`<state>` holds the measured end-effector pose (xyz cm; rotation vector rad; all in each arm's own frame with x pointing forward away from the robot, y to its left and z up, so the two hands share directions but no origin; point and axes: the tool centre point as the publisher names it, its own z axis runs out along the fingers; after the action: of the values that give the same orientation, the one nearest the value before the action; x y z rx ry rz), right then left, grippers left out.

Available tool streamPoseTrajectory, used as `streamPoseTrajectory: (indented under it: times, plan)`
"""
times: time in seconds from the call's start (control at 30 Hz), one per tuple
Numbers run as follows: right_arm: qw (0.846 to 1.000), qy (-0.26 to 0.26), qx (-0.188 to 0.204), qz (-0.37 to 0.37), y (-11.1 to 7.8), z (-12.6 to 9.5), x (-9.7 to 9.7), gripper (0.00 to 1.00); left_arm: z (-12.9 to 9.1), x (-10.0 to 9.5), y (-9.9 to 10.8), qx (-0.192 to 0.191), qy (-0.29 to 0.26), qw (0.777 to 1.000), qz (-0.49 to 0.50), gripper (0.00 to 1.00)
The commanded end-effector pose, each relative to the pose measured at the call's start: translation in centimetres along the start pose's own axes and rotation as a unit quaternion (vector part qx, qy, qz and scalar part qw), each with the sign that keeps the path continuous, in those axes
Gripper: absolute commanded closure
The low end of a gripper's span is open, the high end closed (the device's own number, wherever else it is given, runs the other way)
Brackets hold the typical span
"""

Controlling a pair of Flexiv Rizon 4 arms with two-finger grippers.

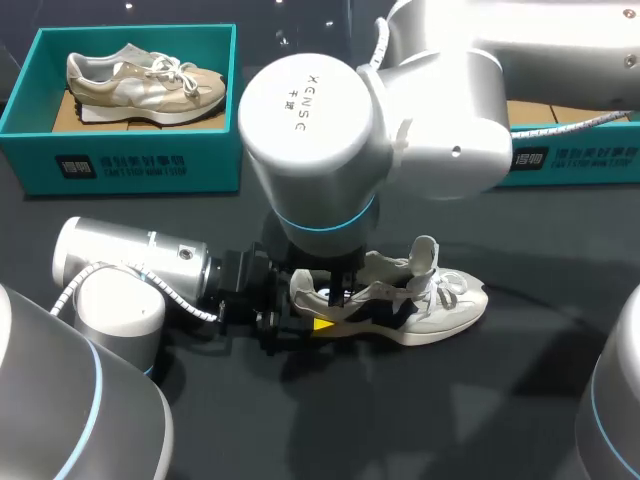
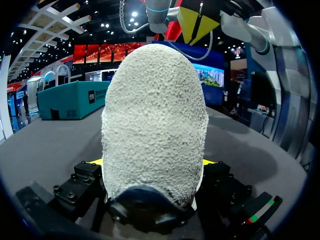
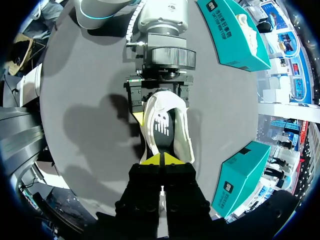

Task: Take the shoe out of the shoebox, open the shoe tongue, remove and reinsert the insole, then place the shoe into the shoebox

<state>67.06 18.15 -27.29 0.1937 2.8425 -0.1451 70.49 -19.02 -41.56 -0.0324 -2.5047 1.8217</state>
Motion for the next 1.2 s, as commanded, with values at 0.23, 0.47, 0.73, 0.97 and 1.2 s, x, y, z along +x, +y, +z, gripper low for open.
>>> streamPoseTrajectory:
  times: [0.23, 0.47, 0.73, 0.97, 1.2]
  plan:
    - [1.0, 0.012, -0.011, -0.007, 1.4, 2.3, 0.1, 1.0, -0.3, 0.1, 0.3, -0.001, -0.001, 1.0, 0.0, 1.0]
    - [0.999, 0.016, -0.031, -0.013, 2.5, 4.7, 0.4, 1.0, -0.3, 0.1, 0.3, -0.001, -0.001, 1.0, 0.0, 1.0]
    - [0.999, 0.012, -0.034, -0.007, 2.6, 7.0, 0.4, 1.0, -0.3, 0.1, 0.3, -0.001, -0.001, 1.0, 0.0, 1.0]
    - [0.999, 0.004, -0.046, 0.004, 2.3, 8.5, 0.0, 1.0, -0.3, 0.1, 0.3, -0.001, -0.001, 1.0, 0.0, 1.0]
    - [0.999, 0.011, -0.049, 0.007, 2.1, 10.2, -0.4, 1.0, -0.3, 0.1, 0.3, -0.001, -0.001, 1.0, 0.0, 1.0]
